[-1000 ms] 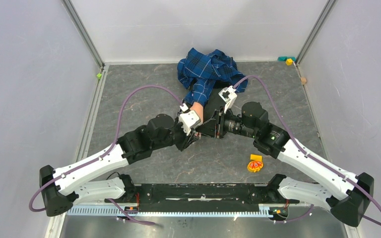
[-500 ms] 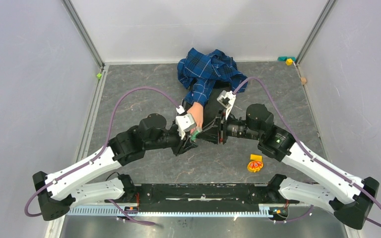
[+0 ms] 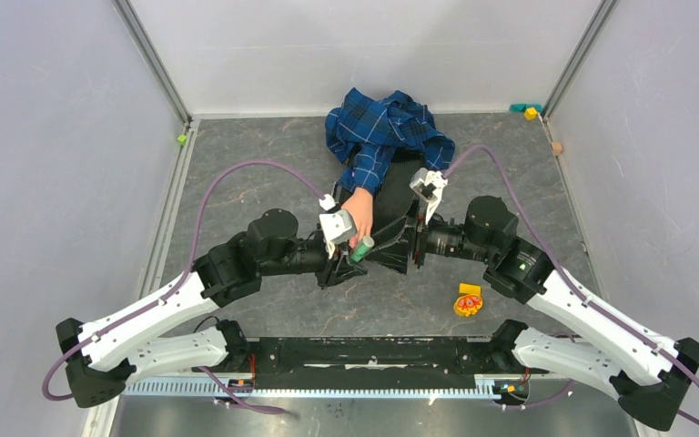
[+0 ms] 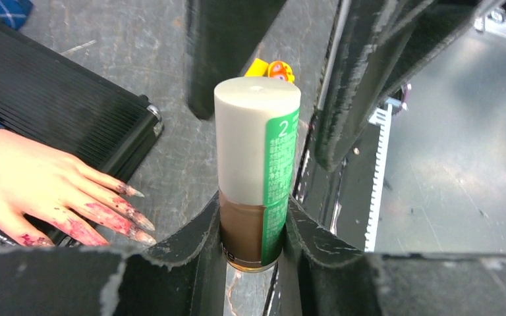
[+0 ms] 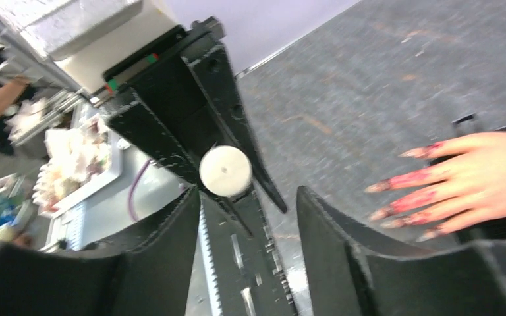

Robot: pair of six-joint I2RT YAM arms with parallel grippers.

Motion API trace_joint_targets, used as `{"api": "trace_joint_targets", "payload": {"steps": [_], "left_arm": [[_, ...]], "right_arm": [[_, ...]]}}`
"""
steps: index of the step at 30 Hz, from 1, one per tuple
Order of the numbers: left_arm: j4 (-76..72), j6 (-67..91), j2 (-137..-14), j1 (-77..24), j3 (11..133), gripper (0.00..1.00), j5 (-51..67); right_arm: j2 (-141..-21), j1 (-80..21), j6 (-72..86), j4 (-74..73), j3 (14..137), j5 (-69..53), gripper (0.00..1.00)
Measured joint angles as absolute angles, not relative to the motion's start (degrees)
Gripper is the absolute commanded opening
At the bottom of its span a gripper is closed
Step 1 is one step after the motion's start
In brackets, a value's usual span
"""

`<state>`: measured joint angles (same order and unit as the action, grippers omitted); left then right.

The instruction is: Paint the nails

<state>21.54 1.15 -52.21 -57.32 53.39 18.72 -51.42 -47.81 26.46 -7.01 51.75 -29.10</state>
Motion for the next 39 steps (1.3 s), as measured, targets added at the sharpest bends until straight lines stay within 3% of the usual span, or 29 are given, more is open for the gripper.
{"api": "trace_joint_targets", "payload": {"steps": [3, 14, 27, 39], "left_arm": [[19.29, 2.98, -51.44, -57.60, 52.95, 0.02, 15.18], [13.78, 10.02, -50.61, -57.63, 52.75, 0.02, 3.25], [13.61, 10.28, -51.16, -57.34, 51.16, 0.02, -0.19], [14.17, 10.26, -49.65, -57.34, 51.11, 0.02, -1.19]], "right_arm": [[-49.12, -47.51, 28.36, -2.57, 49.19, -25.02, 0.75], [-47.75, -47.77, 34.24, 16.97, 44.12, -11.44, 0.71], [-57.36, -54.81, 34.20, 20.47, 45.34, -2.37, 0.68], [-60.86, -56.90, 34.22, 22.44, 47.48, -0.78, 0.47]]}}
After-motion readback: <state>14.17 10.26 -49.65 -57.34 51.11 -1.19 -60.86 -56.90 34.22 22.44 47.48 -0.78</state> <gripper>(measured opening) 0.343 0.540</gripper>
